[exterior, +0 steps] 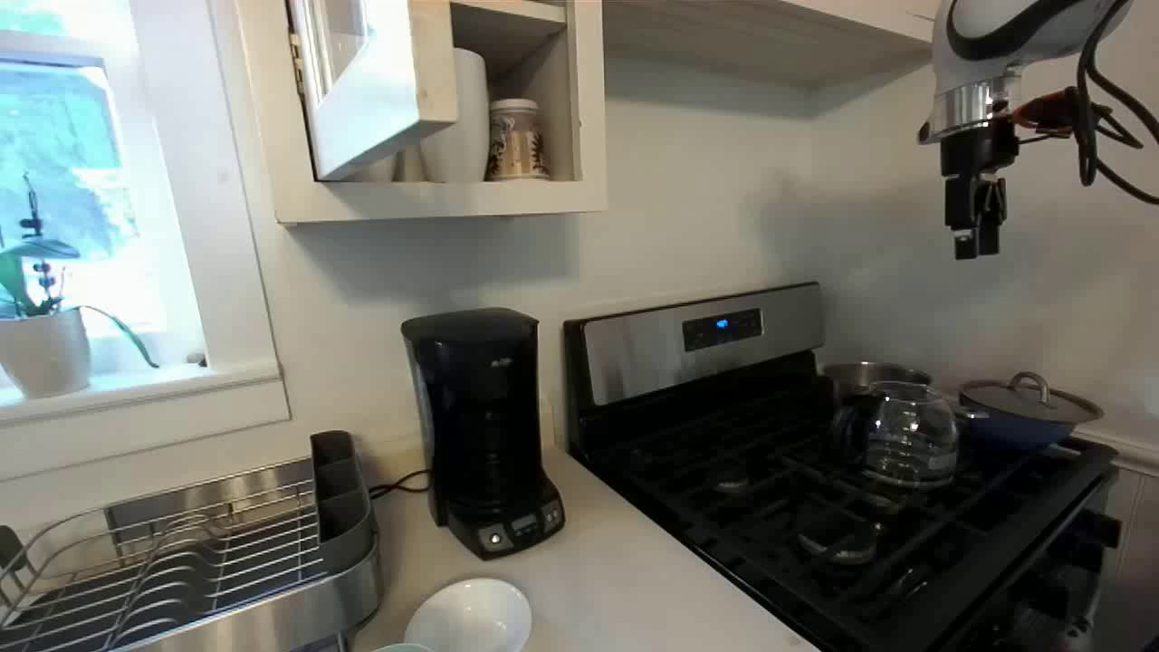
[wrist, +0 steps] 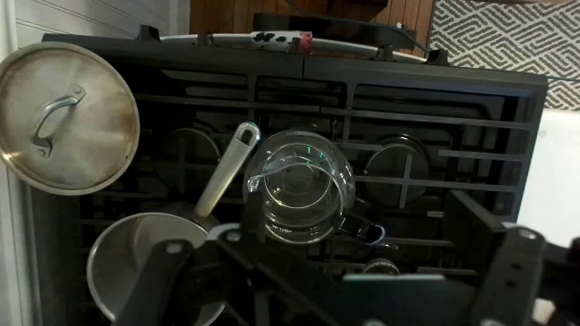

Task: Press a button on the black gadget on the left

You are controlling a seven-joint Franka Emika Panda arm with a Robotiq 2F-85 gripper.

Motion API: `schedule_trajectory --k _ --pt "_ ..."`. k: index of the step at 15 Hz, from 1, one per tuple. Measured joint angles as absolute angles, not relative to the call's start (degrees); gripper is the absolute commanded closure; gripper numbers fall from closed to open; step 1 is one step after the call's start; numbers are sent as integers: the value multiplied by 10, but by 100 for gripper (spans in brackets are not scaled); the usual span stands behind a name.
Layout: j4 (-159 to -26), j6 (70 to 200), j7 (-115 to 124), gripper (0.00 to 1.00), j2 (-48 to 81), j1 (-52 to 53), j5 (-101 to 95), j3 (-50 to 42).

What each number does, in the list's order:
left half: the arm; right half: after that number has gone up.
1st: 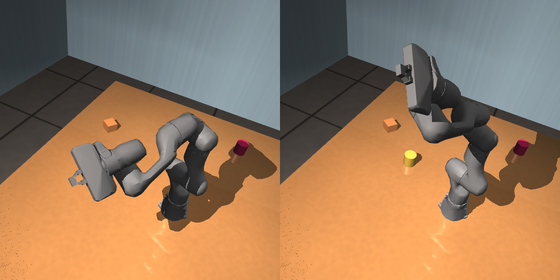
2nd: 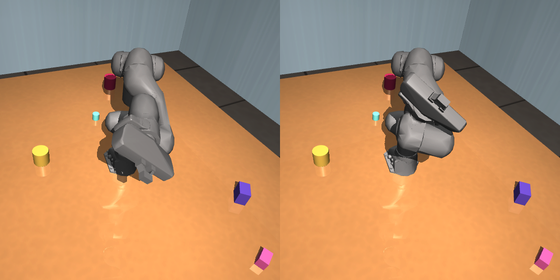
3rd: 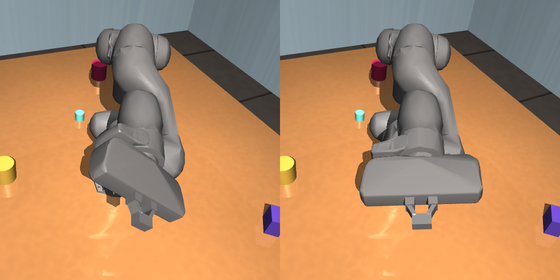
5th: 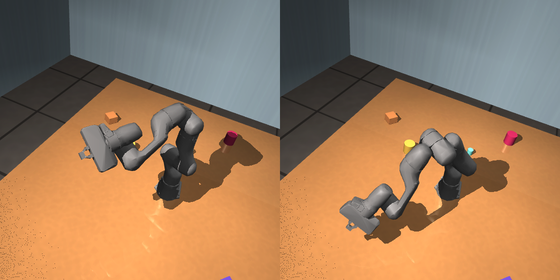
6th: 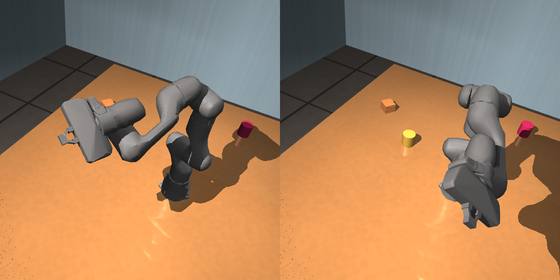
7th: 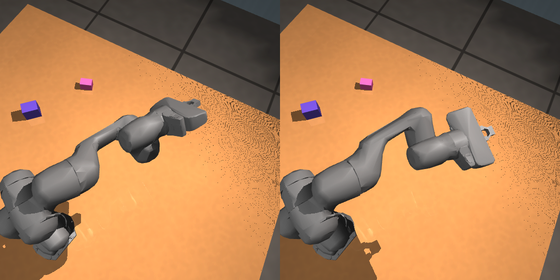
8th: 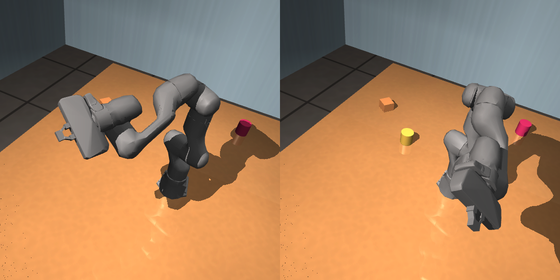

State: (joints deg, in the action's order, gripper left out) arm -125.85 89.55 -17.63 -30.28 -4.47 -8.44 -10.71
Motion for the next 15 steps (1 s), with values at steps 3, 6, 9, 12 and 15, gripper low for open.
schedule_trajectory --k 3,6,9,12,15 --pt "-1258 896 -176 0 -303 -45 -84 -107" --pt "-1259 896 -177 0 -303 -43 -81 -107" --pt "-1271 893 -177 0 -303 -16 -36 -89" --pt "-1300 892 -165 0 -304 32 51 -49" --pt "-1325 892 -127 0 -304 66 115 -4"
